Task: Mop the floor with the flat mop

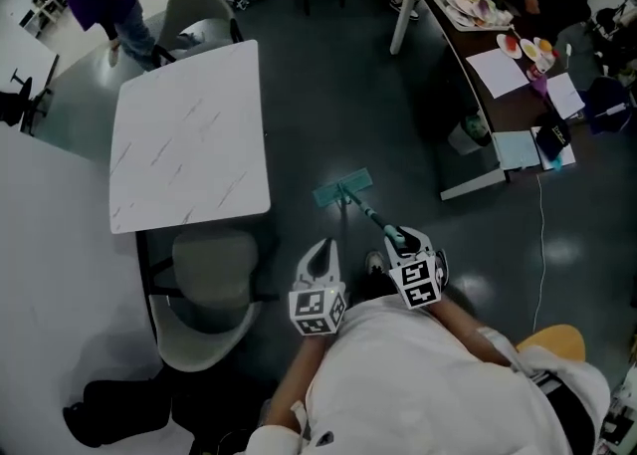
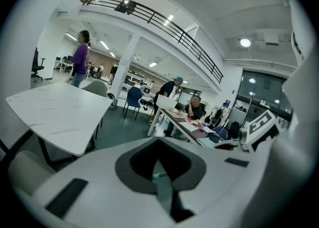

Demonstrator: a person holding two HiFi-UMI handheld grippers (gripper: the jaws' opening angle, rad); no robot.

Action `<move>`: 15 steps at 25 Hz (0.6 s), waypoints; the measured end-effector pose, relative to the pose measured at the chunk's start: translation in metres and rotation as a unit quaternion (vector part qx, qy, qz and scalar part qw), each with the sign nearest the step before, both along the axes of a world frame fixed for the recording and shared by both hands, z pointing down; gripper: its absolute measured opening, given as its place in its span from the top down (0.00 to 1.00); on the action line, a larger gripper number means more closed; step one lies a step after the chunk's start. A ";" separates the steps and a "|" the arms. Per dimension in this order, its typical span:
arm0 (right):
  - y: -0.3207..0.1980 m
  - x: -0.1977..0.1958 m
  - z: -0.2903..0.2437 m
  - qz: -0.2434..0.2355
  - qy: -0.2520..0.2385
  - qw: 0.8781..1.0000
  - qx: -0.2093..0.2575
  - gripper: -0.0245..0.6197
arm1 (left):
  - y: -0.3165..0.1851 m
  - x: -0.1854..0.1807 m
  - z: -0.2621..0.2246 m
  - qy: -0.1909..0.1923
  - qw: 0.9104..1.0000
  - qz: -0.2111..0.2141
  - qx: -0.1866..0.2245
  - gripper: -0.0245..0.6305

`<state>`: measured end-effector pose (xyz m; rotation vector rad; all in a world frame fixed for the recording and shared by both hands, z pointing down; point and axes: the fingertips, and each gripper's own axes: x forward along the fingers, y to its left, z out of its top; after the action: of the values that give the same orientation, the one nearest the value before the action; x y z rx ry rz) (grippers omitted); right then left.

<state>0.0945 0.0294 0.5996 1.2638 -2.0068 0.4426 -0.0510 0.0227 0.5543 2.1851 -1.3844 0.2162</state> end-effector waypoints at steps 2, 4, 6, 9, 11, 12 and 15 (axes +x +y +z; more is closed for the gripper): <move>0.002 0.002 0.000 0.000 0.006 1.000 0.003 0.79 | 0.002 0.006 -0.003 -0.002 1.000 0.010 0.006 0.95; 0.001 0.004 0.000 0.006 0.004 1.000 0.007 0.79 | 0.004 0.010 -0.005 -0.006 1.000 0.018 0.011 0.95; 0.000 0.006 -0.001 0.013 -0.001 1.000 0.011 0.79 | 0.006 0.010 -0.005 -0.007 1.000 0.020 0.010 0.95; 0.000 0.005 -0.002 0.012 -0.005 1.000 0.016 0.79 | 0.010 0.008 -0.005 -0.008 1.000 0.016 0.009 0.95; 0.003 0.004 -0.001 0.008 -0.004 1.000 0.013 0.79 | 0.011 0.007 -0.005 -0.008 1.000 0.013 0.008 0.95; 0.005 0.004 0.000 0.007 -0.003 1.000 0.011 0.79 | 0.012 0.005 -0.005 -0.008 1.000 0.011 0.007 0.95; 0.004 -0.001 -0.002 0.003 -0.003 1.000 0.015 0.79 | 0.012 0.001 -0.005 -0.006 1.000 0.007 0.008 0.95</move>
<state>0.0932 0.0335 0.5977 1.2875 -2.0221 0.4199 -0.0498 0.0347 0.5492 2.2100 -1.3827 0.2260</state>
